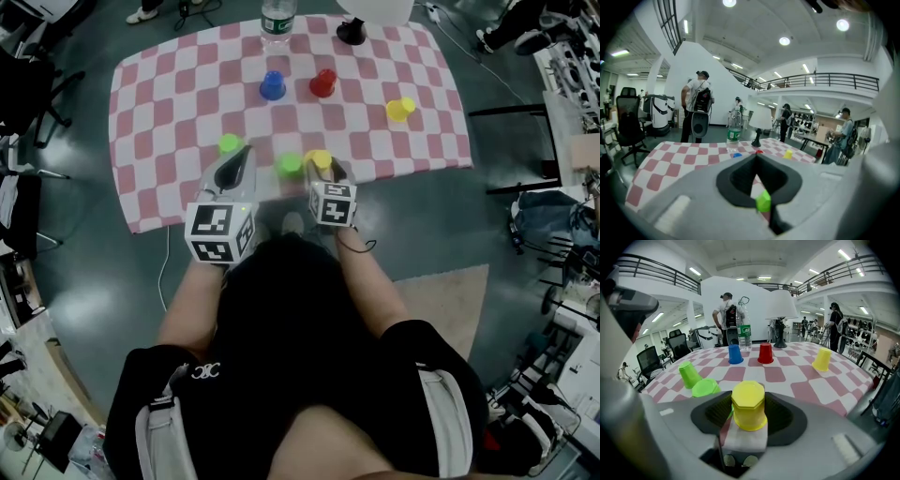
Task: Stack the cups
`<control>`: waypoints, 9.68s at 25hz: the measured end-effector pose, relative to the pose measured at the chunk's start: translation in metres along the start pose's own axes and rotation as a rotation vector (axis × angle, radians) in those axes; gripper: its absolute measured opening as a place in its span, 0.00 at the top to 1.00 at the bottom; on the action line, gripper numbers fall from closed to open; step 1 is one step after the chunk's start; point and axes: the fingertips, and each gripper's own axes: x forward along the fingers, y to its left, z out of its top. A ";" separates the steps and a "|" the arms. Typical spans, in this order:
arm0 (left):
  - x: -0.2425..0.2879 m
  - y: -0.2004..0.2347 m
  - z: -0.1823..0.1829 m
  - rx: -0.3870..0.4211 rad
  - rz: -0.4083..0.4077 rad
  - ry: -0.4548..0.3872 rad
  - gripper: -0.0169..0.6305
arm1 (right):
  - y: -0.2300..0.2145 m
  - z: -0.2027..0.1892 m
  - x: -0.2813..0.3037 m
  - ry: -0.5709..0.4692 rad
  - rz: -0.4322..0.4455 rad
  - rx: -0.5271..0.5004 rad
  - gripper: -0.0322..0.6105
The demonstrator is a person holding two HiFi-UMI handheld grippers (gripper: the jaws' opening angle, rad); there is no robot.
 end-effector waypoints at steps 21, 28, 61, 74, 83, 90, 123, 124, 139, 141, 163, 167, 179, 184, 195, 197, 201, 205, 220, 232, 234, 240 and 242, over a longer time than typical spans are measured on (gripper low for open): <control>0.003 0.013 0.022 0.012 0.052 -0.078 0.98 | 0.013 0.128 -0.053 -0.385 0.039 -0.077 0.58; 0.005 0.017 0.047 0.045 0.061 -0.146 0.98 | 0.010 0.205 -0.091 -0.547 -0.028 -0.093 0.71; -0.100 0.116 0.046 -0.015 0.435 -0.216 0.98 | 0.203 0.240 -0.074 -0.586 0.424 -0.187 0.95; -0.121 0.124 0.023 -0.056 0.483 -0.168 0.98 | 0.220 0.164 -0.007 -0.317 0.443 -0.190 0.54; -0.135 0.134 -0.008 -0.116 0.520 -0.120 0.98 | 0.204 0.089 0.048 -0.102 0.338 -0.210 0.54; -0.142 0.140 -0.024 -0.148 0.535 -0.091 0.98 | 0.190 0.051 0.072 -0.012 0.254 -0.215 0.54; -0.136 0.137 -0.021 -0.137 0.487 -0.095 0.98 | 0.212 0.093 0.051 -0.052 0.326 -0.177 0.54; -0.134 0.136 -0.020 -0.135 0.480 -0.100 0.98 | 0.214 0.104 0.042 -0.069 0.329 -0.176 0.54; -0.077 0.100 0.014 -0.064 0.295 -0.128 0.98 | 0.148 0.166 -0.018 -0.147 0.214 -0.085 0.54; -0.064 0.090 0.018 -0.052 0.258 -0.122 0.98 | 0.128 0.168 -0.021 -0.155 0.179 -0.065 0.54; 0.057 -0.046 0.035 0.087 -0.133 -0.054 0.98 | -0.060 0.118 -0.059 -0.137 -0.109 0.129 0.54; 0.058 -0.045 0.031 0.085 -0.125 -0.039 0.98 | -0.064 0.095 -0.043 -0.097 -0.108 0.104 0.54; 0.051 -0.026 0.010 0.060 -0.075 0.025 0.98 | -0.067 0.021 -0.008 0.061 -0.116 0.057 0.54; 0.049 -0.020 0.000 0.049 -0.059 0.058 0.98 | -0.068 -0.012 0.002 0.123 -0.110 0.062 0.54; 0.051 -0.016 -0.006 0.031 -0.053 0.079 0.98 | -0.062 -0.037 0.014 0.175 -0.106 0.061 0.54; 0.051 -0.015 -0.006 0.029 -0.051 0.078 0.98 | -0.064 -0.041 0.016 0.171 -0.109 0.060 0.54; 0.052 -0.016 -0.004 0.029 -0.053 0.072 0.98 | -0.065 -0.041 0.019 0.160 -0.099 0.059 0.54; 0.052 -0.018 0.000 0.034 -0.059 0.060 0.98 | -0.064 -0.030 0.013 0.114 -0.085 0.083 0.54; 0.050 -0.032 0.025 0.069 -0.095 -0.031 0.98 | -0.056 0.111 -0.056 -0.287 -0.083 0.034 0.54; 0.042 -0.028 0.058 0.092 -0.092 -0.131 0.98 | -0.018 0.212 -0.131 -0.584 -0.024 -0.016 0.95; 0.041 -0.027 0.060 0.096 -0.095 -0.138 0.98 | -0.014 0.216 -0.134 -0.597 -0.025 -0.020 0.95; 0.037 -0.033 0.056 0.095 -0.140 -0.132 0.98 | -0.012 0.207 -0.141 -0.591 -0.070 -0.012 0.95; 0.037 -0.039 0.055 0.096 -0.167 -0.126 0.98 | -0.013 0.201 -0.147 -0.588 -0.089 -0.010 0.95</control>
